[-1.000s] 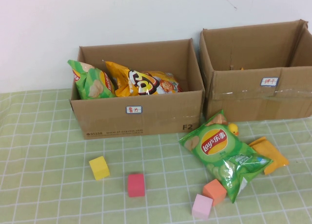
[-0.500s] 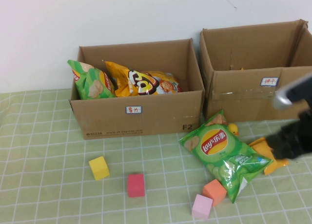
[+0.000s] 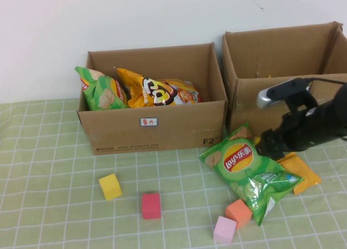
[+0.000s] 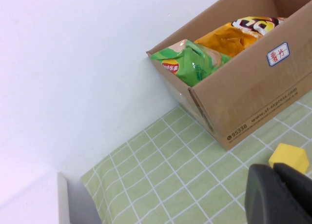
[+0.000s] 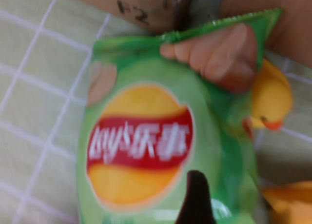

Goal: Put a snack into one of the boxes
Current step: Pick up the potato chip

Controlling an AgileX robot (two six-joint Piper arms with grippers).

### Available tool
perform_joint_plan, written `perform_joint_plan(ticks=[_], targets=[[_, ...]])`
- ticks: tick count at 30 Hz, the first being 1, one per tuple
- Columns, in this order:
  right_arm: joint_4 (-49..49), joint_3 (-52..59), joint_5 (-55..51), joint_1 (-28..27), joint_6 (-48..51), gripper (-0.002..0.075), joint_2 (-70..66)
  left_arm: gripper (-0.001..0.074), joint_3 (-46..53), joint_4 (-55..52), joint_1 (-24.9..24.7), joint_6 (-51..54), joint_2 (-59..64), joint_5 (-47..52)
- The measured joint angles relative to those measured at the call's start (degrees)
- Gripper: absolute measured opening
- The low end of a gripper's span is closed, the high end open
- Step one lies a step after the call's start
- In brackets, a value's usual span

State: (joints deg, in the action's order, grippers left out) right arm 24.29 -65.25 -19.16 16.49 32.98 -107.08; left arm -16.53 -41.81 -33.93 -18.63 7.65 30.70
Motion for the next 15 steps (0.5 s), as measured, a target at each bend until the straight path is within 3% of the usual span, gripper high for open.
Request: perform_joint_plan(ticks=[5,15], targets=[[6.41,-2.95,-0.31,0.0,0.25,0.0507,-3.34,-0.0001,0.0,-0.14,0.0,0.0,0.0,0.0],[8.37,-3.92,-5.52,0.02,6.99,0.0507,-9.01,-0.0001,0.61,-1.82,0.0,-0.59,0.0,-0.21]])
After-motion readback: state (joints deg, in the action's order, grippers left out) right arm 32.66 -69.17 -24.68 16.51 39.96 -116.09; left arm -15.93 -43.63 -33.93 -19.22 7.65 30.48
